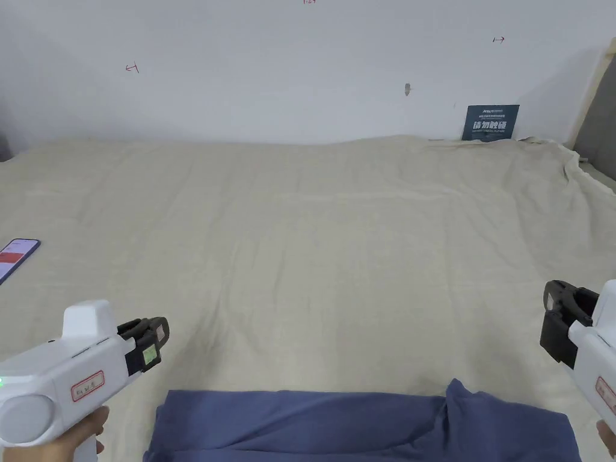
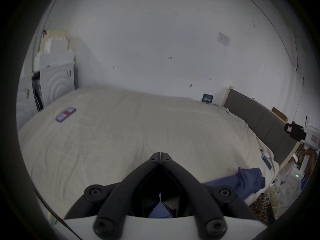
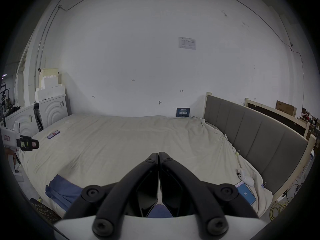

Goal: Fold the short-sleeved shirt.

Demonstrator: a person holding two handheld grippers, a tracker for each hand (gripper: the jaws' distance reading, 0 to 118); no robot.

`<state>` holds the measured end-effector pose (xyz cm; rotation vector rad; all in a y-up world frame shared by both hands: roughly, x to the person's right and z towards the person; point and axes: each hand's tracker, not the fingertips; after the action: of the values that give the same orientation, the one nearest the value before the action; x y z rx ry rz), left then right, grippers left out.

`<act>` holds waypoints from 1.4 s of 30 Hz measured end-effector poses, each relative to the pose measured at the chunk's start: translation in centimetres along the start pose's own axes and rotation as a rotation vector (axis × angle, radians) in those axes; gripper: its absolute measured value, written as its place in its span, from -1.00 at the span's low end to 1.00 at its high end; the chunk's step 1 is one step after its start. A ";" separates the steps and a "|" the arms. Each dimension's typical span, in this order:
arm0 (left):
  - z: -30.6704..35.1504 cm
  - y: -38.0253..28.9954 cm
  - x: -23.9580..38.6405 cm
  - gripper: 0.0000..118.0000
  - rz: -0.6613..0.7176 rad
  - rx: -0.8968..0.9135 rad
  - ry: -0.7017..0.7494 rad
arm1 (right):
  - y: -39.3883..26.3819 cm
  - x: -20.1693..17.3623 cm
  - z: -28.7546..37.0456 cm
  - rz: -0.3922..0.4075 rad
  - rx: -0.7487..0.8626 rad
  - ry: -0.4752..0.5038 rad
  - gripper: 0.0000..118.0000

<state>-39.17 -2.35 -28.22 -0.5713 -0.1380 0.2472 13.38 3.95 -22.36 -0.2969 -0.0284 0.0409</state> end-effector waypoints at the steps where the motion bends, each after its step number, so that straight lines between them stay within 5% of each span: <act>1: -0.4 -0.1 -0.9 -1.00 0.032 -0.025 -0.015 | -0.1 0.0 -0.2 0.003 -0.004 -0.001 -1.00; 6: -2.5 -1.2 -5.6 -1.00 0.199 -0.152 -0.103 | -0.6 0.0 -0.6 0.015 -0.025 -0.012 -1.00; 16: -6.9 -4.6 -10.3 -1.00 0.276 -0.372 -0.123 | -1.4 0.3 -1.4 0.018 -0.070 -0.030 -1.00; 19: -8.3 -5.8 -11.0 -0.64 0.298 -0.442 -0.103 | -1.4 0.3 -1.5 0.023 -0.079 -0.036 -1.00; 21: -9.0 -6.5 -11.2 0.13 0.303 -0.463 -0.102 | -1.5 0.4 -1.5 0.024 -0.084 -0.039 -1.00; 25: -9.6 -7.5 -10.6 0.40 0.261 -0.489 -0.055 | -1.8 0.6 -1.7 0.027 -0.099 -0.049 -1.00; 33: -10.7 -8.5 -10.0 0.31 0.239 -0.525 -0.081 | -1.9 0.9 -1.8 0.028 -0.113 -0.054 -1.00; 37: -10.8 -8.6 -9.1 -0.34 0.209 -0.528 -0.093 | -1.9 1.0 -1.7 0.026 -0.117 -0.056 -1.00; 42: -11.5 -9.5 -7.6 -0.81 0.169 -0.566 -0.107 | -2.1 1.0 -1.6 0.021 -0.123 -0.055 -1.00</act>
<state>-42.41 -18.05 -33.07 -1.1349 -0.2671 0.4077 14.56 1.53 -23.28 -0.4188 -0.0830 0.0679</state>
